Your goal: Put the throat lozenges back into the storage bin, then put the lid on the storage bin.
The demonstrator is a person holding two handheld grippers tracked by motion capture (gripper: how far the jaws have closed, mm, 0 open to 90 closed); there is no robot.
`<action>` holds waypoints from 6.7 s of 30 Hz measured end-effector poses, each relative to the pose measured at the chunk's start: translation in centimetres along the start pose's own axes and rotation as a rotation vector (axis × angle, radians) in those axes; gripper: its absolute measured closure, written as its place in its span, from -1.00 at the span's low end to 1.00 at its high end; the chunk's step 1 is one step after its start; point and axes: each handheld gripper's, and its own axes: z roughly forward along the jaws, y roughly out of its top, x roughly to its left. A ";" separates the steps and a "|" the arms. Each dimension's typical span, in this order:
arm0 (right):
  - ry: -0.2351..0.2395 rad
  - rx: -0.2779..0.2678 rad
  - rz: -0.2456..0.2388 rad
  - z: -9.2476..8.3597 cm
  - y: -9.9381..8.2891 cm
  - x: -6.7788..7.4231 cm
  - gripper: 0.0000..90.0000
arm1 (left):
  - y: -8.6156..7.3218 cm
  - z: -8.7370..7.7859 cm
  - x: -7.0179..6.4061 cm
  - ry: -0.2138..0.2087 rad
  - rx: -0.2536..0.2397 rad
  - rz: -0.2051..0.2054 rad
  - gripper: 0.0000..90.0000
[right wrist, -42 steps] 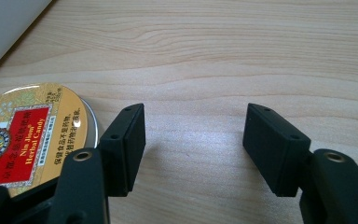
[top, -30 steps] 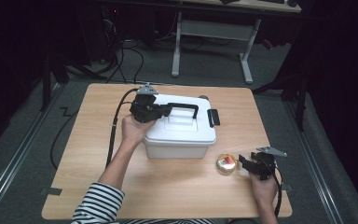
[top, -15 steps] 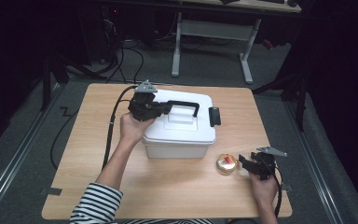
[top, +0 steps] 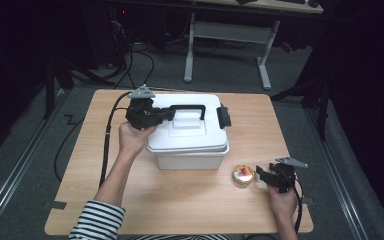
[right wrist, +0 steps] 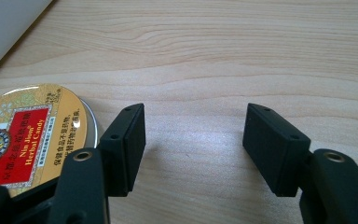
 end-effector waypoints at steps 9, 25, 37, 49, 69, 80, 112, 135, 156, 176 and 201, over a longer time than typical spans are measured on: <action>-0.001 0.001 0.001 0.0 0.0 0.0 -0.13 | -1.2 -3.9 0.7 0.046 -0.048 -0.034 0.83; -0.002 0.001 0.000 0.0 0.0 0.0 -0.13 | -4.2 -10.4 1.1 0.153 -0.101 -0.080 0.83; -0.004 0.002 -0.004 0.0 0.0 0.1 -0.13 | -7.9 -15.0 1.5 0.241 -0.151 -0.156 0.84; -0.002 0.002 -0.003 0.0 0.0 0.1 -0.13 | -10.9 -18.1 1.9 0.320 -0.194 -0.221 0.84; -0.005 0.002 -0.010 0.0 0.0 0.1 -0.13 | -16.9 -20.4 2.7 0.469 -0.215 -0.352 0.84; -0.006 0.003 -0.010 0.0 0.0 0.1 -0.13 | -19.4 -18.1 3.7 0.508 -0.165 -0.396 0.84; -0.008 0.006 -0.011 0.0 0.0 0.2 -0.13 | -21.2 -12.1 5.0 0.549 -0.119 -0.422 0.84; -0.016 0.005 -0.018 0.0 0.0 0.2 -0.13 | -22.1 -9.5 5.6 0.535 0.005 -0.418 0.82; -0.029 0.019 -0.074 0.2 0.1 0.7 -0.21 | -21.6 -11.2 3.8 0.610 0.016 -0.373 -0.23; 0.017 0.027 -0.086 -0.3 0.7 0.7 -0.27 | -19.6 -10.7 -0.9 0.529 0.019 -0.271 -0.28; 0.163 0.059 -0.206 -2.5 2.9 3.6 -0.38 | -21.1 -2.0 -6.6 0.387 0.189 -0.103 -0.27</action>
